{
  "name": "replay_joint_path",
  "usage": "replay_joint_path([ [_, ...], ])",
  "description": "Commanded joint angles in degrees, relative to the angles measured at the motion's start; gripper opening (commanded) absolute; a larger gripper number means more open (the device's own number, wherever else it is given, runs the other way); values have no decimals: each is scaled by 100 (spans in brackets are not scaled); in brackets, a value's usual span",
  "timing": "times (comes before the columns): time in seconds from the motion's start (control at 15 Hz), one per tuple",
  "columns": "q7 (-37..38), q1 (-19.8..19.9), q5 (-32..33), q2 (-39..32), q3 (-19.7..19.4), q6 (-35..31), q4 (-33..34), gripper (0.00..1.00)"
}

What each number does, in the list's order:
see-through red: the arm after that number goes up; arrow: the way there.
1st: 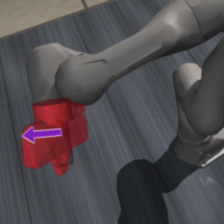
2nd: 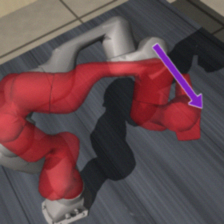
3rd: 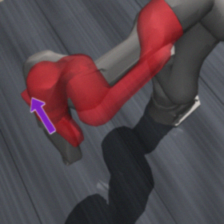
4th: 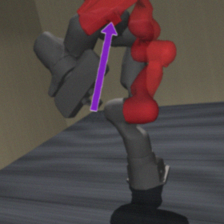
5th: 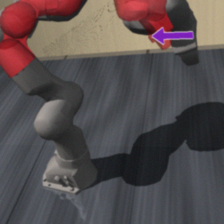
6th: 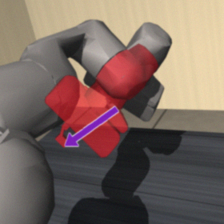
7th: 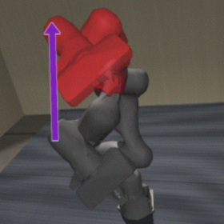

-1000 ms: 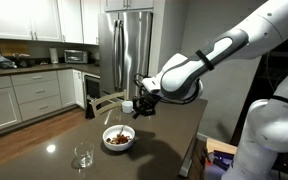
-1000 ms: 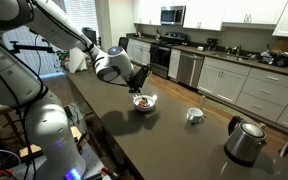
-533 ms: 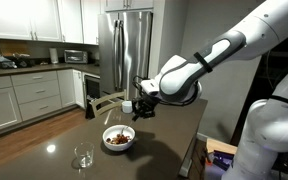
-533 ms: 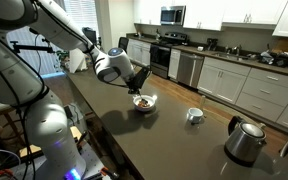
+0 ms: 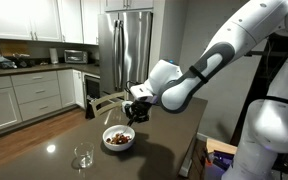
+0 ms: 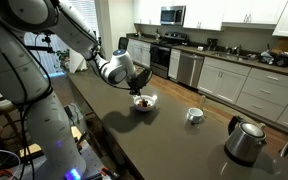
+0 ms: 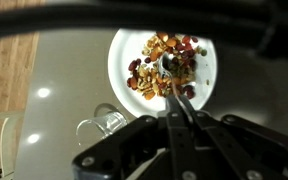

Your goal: Use the spoon to put the contents in the bowl into the cup, then mix the contents in the bowl

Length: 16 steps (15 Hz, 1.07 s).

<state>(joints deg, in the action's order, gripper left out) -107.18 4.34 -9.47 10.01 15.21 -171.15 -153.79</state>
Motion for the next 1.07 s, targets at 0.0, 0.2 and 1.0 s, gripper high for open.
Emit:
replay_joint_path([
  [0.0, 901, -364, 960, -356, -472, 48, 372, 2],
  [0.2, 1343, -633, 1330, -514, -719, 69, 581, 2],
  [1.0, 3035, -180, 3056, -638, -911, -183, 1101, 2],
])
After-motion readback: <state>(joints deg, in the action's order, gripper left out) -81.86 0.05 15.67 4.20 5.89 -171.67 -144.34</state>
